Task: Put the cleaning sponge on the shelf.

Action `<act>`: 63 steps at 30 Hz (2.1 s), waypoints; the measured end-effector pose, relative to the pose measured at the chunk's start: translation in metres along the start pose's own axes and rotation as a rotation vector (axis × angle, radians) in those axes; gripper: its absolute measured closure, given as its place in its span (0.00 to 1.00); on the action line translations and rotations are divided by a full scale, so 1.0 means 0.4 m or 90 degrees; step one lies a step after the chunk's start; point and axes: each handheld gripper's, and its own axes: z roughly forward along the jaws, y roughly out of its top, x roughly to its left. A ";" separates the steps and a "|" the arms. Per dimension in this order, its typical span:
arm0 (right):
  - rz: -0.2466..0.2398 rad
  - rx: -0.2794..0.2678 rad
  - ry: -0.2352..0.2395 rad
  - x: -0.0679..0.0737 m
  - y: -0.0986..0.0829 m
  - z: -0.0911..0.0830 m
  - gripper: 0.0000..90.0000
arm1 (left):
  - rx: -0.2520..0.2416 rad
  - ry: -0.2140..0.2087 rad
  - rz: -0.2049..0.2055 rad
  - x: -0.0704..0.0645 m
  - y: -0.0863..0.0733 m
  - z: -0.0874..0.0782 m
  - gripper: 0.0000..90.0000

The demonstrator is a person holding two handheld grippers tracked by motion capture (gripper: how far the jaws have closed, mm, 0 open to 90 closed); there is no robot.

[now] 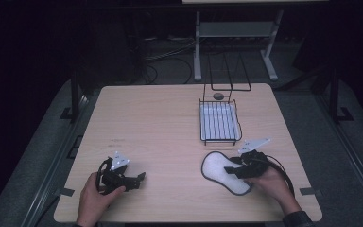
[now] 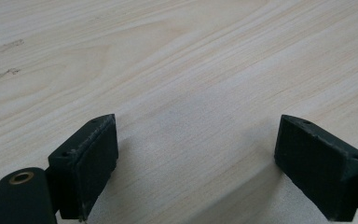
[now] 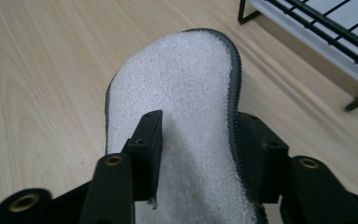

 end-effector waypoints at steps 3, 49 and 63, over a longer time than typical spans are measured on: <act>-0.001 -0.008 -0.004 0.000 0.002 -0.009 0.65 | 0.000 0.000 0.000 0.000 0.000 0.000 0.14; 0.018 -0.100 0.044 0.011 0.022 -0.106 0.94 | 0.000 0.000 0.000 0.000 0.000 0.000 0.14; 0.026 -0.135 0.010 -0.004 0.022 -0.155 0.94 | 0.000 0.000 0.000 0.000 0.000 0.000 0.14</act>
